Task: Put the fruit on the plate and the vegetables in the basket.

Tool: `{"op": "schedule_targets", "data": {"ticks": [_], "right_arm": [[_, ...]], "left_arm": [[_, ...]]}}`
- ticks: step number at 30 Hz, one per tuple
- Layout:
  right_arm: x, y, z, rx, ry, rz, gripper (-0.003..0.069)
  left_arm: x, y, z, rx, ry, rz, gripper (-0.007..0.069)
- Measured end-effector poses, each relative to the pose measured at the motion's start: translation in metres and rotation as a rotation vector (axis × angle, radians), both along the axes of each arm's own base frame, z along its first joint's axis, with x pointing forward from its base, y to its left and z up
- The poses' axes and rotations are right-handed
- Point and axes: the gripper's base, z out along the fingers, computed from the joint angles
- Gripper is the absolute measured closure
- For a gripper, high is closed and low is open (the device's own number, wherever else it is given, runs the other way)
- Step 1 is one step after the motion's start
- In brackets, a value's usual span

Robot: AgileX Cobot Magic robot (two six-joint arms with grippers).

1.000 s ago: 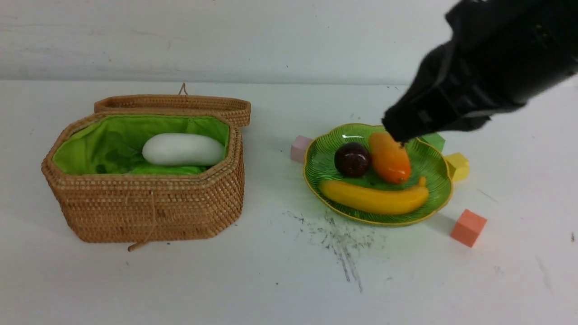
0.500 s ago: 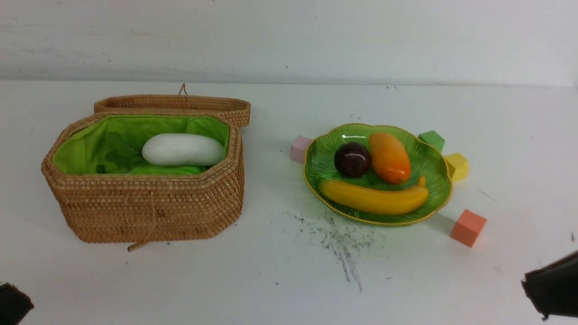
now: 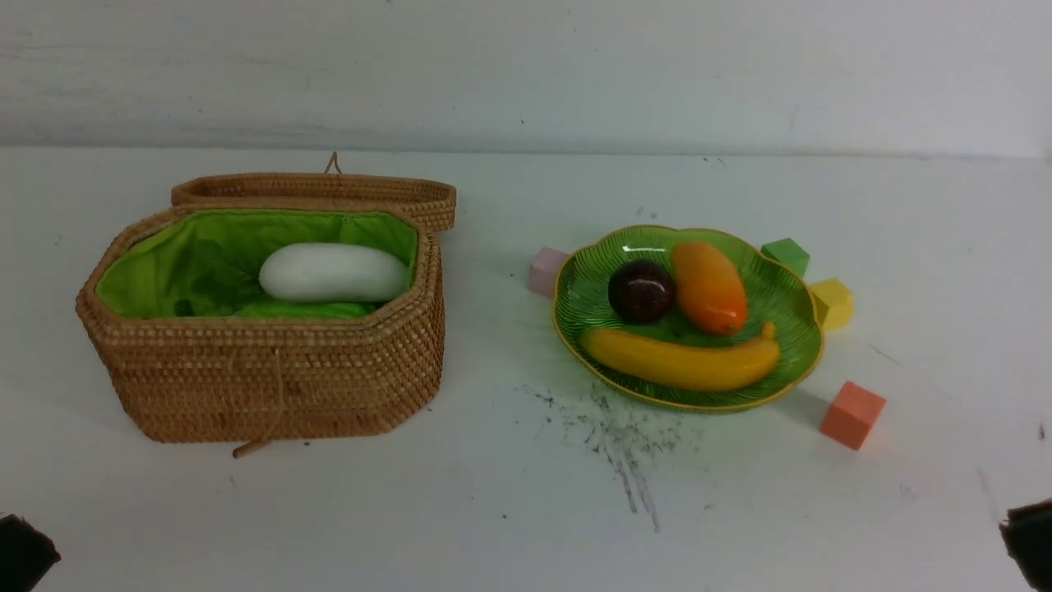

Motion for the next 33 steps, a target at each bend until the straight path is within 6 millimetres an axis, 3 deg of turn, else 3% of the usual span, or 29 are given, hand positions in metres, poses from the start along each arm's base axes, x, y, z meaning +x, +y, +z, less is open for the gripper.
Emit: {"op": "schedule_targets", "data": {"ticks": [6,9,12,19,20,21,25,27,33], "right_arm": [[-0.027,-0.031,0.013,0.066,-0.127,-0.134,0.0636],[-0.042,-0.049,0.002,0.063,-0.194,-0.275,0.0636],[-0.047,-0.058,-0.022,0.108,-0.309,-0.418,0.0641],[-0.040,-0.070,-0.132,0.199,-0.519,-0.661,0.0643],[-0.040,-0.070,-0.136,0.199,-0.523,-0.669,0.0644],[-0.035,-0.073,-0.164,0.204,-0.548,-0.707,0.0653],[-0.029,-0.077,-0.215,0.170,-0.560,-0.746,0.0672],[-0.028,-0.078,-0.230,0.148,-0.554,-0.748,0.0673],[-0.032,-0.080,-0.235,0.084,-0.584,-0.725,0.0673]], "left_arm": [[0.000,0.000,0.000,0.000,0.000,0.000,0.0638],[0.000,0.000,0.000,0.001,0.000,0.000,0.0638],[0.000,0.000,0.000,0.000,0.000,0.000,0.0636],[0.000,0.000,0.000,0.000,0.000,0.000,0.0629],[0.000,0.000,0.000,0.000,0.000,0.000,0.0629],[0.000,0.000,0.000,-0.001,0.001,0.000,0.0627],[0.000,0.000,0.000,0.001,0.003,0.002,0.0625],[0.000,0.000,-0.001,0.002,0.005,0.003,0.0623],[0.000,0.000,-0.001,0.004,0.008,0.005,0.0618]]}}
